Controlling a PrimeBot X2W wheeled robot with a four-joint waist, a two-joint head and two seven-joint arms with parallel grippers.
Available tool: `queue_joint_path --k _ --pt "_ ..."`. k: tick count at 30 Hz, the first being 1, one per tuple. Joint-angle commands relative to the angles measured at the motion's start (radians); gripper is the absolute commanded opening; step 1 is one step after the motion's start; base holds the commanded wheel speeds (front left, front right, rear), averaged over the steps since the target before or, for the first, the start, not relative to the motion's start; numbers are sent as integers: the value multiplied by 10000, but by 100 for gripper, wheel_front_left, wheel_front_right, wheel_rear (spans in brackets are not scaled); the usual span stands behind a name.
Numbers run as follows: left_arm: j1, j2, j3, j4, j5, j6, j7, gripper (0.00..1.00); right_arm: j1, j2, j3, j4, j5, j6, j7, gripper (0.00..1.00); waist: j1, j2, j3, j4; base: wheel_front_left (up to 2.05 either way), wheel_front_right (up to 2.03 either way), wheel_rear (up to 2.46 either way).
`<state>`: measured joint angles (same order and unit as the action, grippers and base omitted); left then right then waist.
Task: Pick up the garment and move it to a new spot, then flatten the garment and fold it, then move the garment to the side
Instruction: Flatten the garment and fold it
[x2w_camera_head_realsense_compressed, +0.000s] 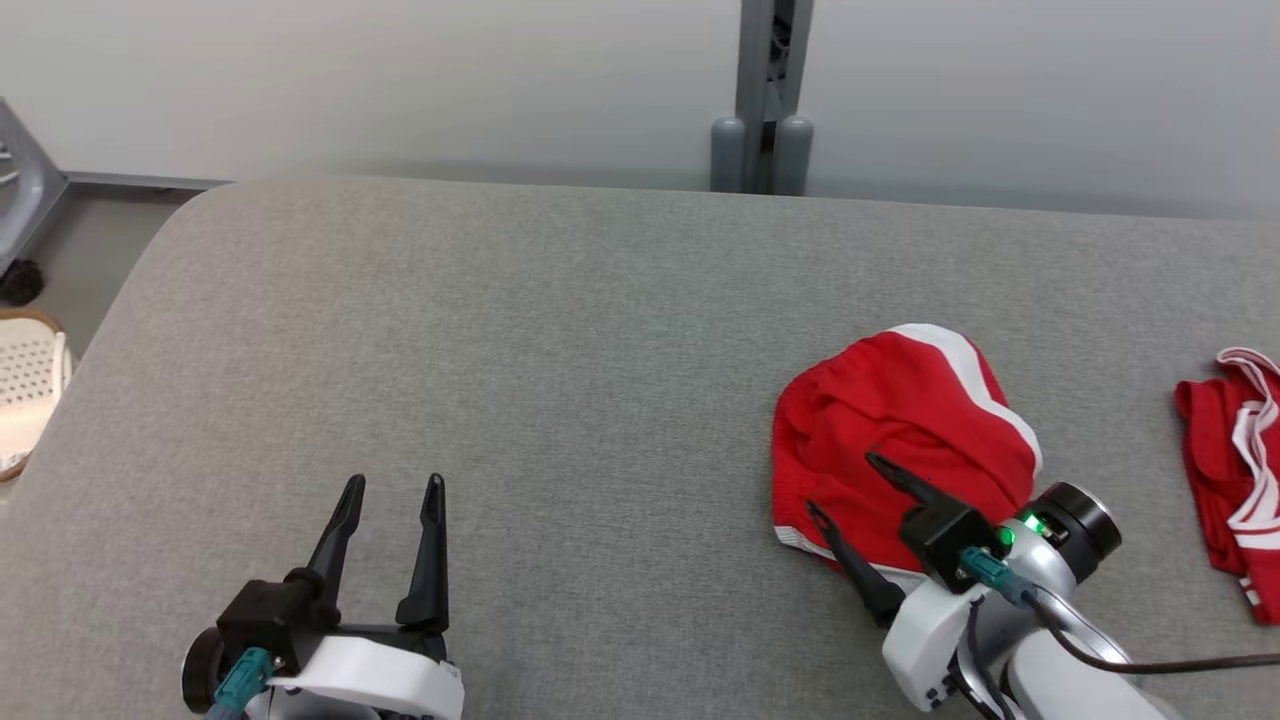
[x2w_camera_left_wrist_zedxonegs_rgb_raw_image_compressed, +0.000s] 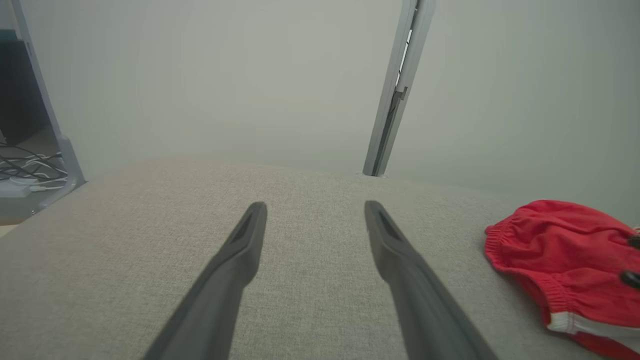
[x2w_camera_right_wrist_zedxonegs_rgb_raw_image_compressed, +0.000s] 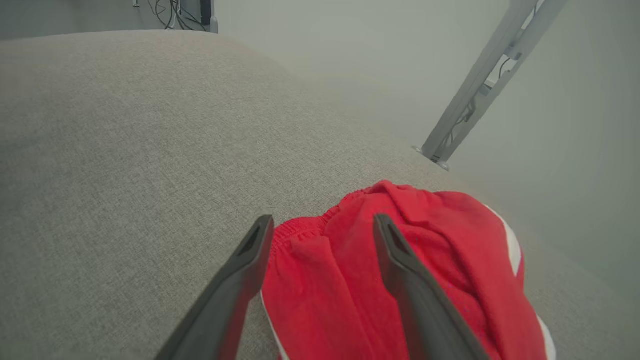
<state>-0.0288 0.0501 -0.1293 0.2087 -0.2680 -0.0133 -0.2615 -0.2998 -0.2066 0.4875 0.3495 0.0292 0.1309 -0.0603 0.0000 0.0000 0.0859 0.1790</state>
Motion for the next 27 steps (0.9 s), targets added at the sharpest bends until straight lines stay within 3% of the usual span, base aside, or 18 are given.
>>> queue_joint_path --k 1,13,14,15,16,22,27 --pt "-129 24 -20 -17 -76 19 -33 100 -93 -130 24 63 42 -1 47 100 0 0 62 150 0 0 0" --pt "-255 23 -392 42 -517 227 -34 100 -416 -889 963 770 -14 -1 1009 100 0 0 234 750 0 0 0" --pt "-252 24 -407 53 -520 236 -34 100 -450 -927 1028 822 34 -1 1071 67 0 0 236 774 0 0 0" --pt "-251 23 -416 60 -528 245 -34 100 -511 -957 1053 853 63 -1 1106 15 0 0 237 792 0 0 0" --pt "-258 20 -432 65 -542 255 -34 100 -562 -975 1066 887 67 -1 1090 0 0 0 242 806 0 0 0" --pt "-253 24 -433 95 -560 293 -34 100 -714 -679 977 968 382 -1 929 0 0 0 199 822 0 0 0" --pt "-226 22 -391 123 -479 245 -34 100 -1442 59 1388 605 1367 -1 613 0 0 0 80 730 0 0 0"
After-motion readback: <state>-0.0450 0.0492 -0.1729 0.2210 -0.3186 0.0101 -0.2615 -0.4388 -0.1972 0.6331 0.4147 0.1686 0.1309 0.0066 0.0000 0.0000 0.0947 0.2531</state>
